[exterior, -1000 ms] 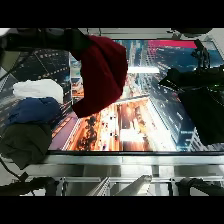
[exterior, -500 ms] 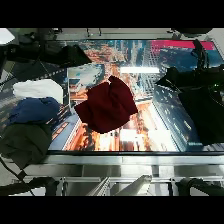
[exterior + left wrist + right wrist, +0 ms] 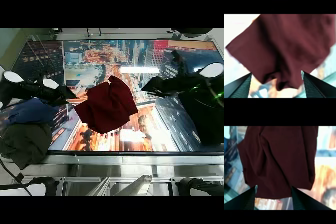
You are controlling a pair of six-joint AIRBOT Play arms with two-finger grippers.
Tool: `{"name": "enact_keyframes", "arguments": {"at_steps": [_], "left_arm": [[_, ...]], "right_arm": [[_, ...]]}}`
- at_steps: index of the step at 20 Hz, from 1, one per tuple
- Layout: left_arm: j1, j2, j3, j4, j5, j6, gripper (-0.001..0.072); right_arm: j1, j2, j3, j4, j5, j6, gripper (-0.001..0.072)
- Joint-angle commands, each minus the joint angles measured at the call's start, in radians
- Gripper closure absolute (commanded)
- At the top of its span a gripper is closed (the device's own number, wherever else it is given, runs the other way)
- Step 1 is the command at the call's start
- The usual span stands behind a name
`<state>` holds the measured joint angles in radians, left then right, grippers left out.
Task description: Fold the shirts.
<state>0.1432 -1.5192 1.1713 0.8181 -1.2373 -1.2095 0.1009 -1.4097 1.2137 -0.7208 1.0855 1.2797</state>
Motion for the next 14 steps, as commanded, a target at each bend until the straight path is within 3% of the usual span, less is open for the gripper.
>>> {"name": "enact_keyframes", "arguments": {"at_steps": [1, 4, 7, 8, 9, 11, 12, 14], "left_arm": [[0.010, -0.085, -0.079, -0.002, 0.049, 0.069, 0.0011], [-0.017, -0.190, -0.035, 0.000, 0.071, 0.085, 0.0012], [-0.035, -0.282, 0.074, 0.002, 0.042, 0.084, 0.0014], [-0.043, -0.306, 0.108, 0.003, 0.027, 0.084, 0.0062], [-0.053, -0.327, 0.138, 0.002, 0.006, 0.084, 0.0278], [-0.076, -0.346, 0.178, 0.002, -0.024, 0.087, 0.0627], [-0.088, -0.346, 0.194, -0.001, -0.030, 0.090, 0.0704], [-0.109, -0.333, 0.231, -0.002, -0.045, 0.089, 0.0704]], "right_arm": [[0.122, -0.114, 0.001, 0.004, -0.135, -0.130, 0.0231], [0.225, -0.200, 0.001, 0.004, -0.276, -0.144, 0.0231], [0.272, -0.245, 0.001, 0.022, -0.330, -0.144, 0.0231], [0.277, -0.251, 0.001, 0.032, -0.333, -0.144, 0.0231], [0.277, -0.256, 0.001, 0.050, -0.334, -0.145, 0.0232], [0.277, -0.261, 0.001, 0.072, -0.338, -0.145, 0.0232], [0.277, -0.262, 0.002, 0.076, -0.340, -0.145, 0.0232], [0.276, -0.268, 0.002, 0.097, -0.357, -0.145, 0.0235]]}}
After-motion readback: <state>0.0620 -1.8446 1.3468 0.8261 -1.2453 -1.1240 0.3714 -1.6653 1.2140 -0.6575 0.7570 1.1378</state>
